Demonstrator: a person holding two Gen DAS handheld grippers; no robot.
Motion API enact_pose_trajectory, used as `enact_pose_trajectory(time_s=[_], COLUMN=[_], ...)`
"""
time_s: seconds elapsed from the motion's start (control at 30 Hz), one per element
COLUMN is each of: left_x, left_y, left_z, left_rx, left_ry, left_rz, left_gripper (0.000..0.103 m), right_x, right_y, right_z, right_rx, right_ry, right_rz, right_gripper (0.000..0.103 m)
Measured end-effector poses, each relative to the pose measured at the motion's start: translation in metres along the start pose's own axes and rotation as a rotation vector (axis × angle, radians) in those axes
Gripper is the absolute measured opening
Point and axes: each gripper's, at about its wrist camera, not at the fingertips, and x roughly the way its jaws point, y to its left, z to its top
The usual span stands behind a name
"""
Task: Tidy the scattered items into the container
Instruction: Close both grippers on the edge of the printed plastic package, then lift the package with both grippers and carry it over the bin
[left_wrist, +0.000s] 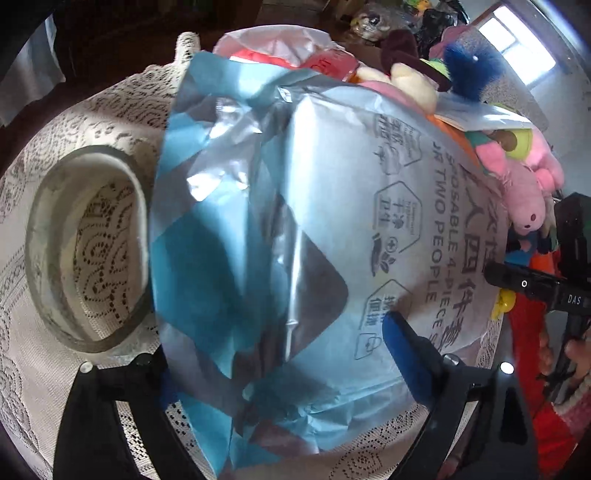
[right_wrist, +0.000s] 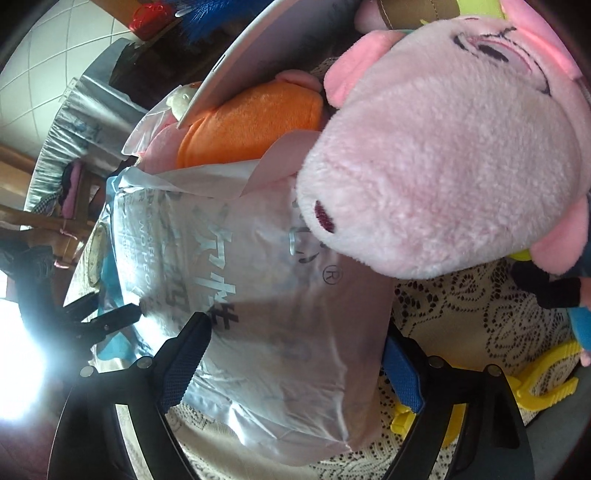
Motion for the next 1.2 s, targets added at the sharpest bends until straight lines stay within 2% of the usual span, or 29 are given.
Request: enact_pose_trajectory(time_s=[0.03,0.13,0.27,0.37,0.47,0.5,0.57,0.63,0.7,0.73,0.83,0.87,0.9,0.97,1.07,1.2], left_x=[-0.001,-0.006,-0.014,-0.017,-0.019,-0.021,-0.022,-0.02,-0.016,-0.014,-0.01,-0.011,-0.015,-0.022,-0.025,-0.059], left_y=[-0.004,-0.012,-0.008,-0.004,-0.001,0.001,0.007,0.009,0.011,0.011,0.015,0.014,0.011,0.004,-0.008,-0.012], left_z=[-0.002,-0.008,-0.017,-0.027,-0.035,-0.037,-0.041,-0.042,-0.041,-0.041,-0.046,-0.049,-0.052,-0.057,-0.053,-0.073], left_rx=[0.004,0.013,-0.03,-0.054,-0.067,-0.072,-0.08,-0.079,-0.073,-0.075,-0.099,-0.101,-0.096,-0.081,-0.103,-0.109], left_ry=[0.002,-0.007,-0.015,-0.001,0.007,0.008,0.009,0.008,0.004,0.002,-0.005,-0.007,-0.01,-0.015,-0.018,-0.044], left_rz=[-0.019,0.002,0.015,0.014,0.039,0.059,0.096,0.102,0.095,0.086,0.039,0.027,0.019,0.015,0.024,0.052], left_gripper=[0.075,0.066,0.053,0.053,0.053,0.053,0.066,0.075,0.085,0.092,0.093,0.077,0.064,0.051,0.049,0.047], right_x=[0.001,-0.002,-0.005,-0.011,-0.011,-0.007,-0.008,-0.007,-0.007,-0.01,-0.008,-0.013,-0.016,-0.023,-0.04,-0.061], right_y=[0.001,0.006,0.014,0.012,0.004,0.009,0.008,0.007,0.006,0.002,-0.001,-0.007,-0.01,-0.008,-0.018,-0.007], right_z=[0.002,0.003,0.006,0.009,0.011,0.013,0.014,0.016,0.018,0.019,0.023,0.023,0.023,0.022,0.02,0.019], right_rx=[-0.003,-0.019,-0.043,-0.063,-0.074,-0.075,-0.077,-0.078,-0.082,-0.079,-0.061,-0.062,-0.068,-0.091,-0.098,-0.133], right_ry=[0.001,0.01,0.016,0.025,0.046,0.048,0.051,0.054,0.047,0.039,0.035,0.039,0.039,0.033,0.031,0.024], right_rz=[-0.003,-0.012,-0.009,0.004,0.016,0.019,0.023,0.021,-0.003,-0.016,-0.013,0.003,0.007,-0.009,0.009,0.056], right_gripper=[0.088,0.088,0.082,0.077,0.077,0.077,0.077,0.078,0.088,0.089,0.092,0.085,0.084,0.082,0.076,0.073])
